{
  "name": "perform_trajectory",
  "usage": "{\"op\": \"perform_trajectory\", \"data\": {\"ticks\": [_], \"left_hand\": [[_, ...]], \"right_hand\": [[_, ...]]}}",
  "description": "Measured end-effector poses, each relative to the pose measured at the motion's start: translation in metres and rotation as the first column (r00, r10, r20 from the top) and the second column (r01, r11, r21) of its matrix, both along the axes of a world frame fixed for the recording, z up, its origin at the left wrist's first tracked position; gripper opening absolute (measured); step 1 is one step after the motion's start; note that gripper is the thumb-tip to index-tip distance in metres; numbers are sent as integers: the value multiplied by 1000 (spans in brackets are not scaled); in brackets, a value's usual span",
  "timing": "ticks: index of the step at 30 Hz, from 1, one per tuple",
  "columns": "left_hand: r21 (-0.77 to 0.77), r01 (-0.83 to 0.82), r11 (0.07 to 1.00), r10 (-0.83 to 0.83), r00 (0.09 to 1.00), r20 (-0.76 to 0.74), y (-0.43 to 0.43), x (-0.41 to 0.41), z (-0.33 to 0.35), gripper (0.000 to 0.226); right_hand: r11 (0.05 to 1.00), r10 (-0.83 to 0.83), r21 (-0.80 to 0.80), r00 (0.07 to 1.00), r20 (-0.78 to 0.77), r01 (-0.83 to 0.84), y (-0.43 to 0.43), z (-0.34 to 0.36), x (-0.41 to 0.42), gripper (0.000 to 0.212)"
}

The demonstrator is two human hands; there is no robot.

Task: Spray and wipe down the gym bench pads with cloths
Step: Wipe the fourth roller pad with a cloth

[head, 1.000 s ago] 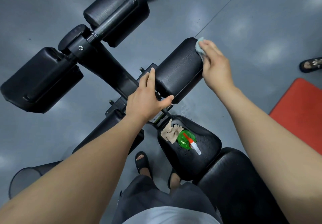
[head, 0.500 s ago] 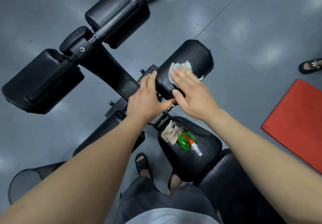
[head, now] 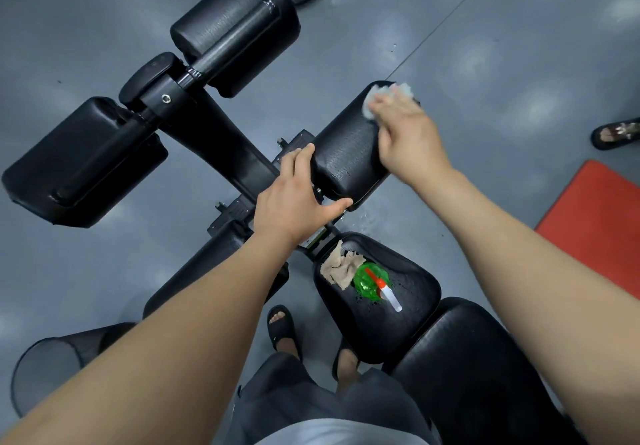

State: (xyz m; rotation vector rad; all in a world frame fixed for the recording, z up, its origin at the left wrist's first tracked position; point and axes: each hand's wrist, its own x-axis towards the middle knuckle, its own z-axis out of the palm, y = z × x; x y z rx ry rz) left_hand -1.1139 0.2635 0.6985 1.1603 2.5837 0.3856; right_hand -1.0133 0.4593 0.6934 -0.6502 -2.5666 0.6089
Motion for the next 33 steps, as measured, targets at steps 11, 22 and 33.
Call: {"op": "perform_trajectory", "data": {"ticks": [11,22,33], "left_hand": [[5,10,1000,-10,1000,3,0,0,2,109],[-7,-2,1000,3,1000,20,0,0,1,111],[12,5,1000,-5,999,48,-1,-1,0,105]], "right_hand": [[990,109,65,975,196,-124,34,7,-4,30],[989,143,-41,987,69,-140,-22,-11,12,54],[922,379,32,918,116,-385,-63,-17,49,57]]}}
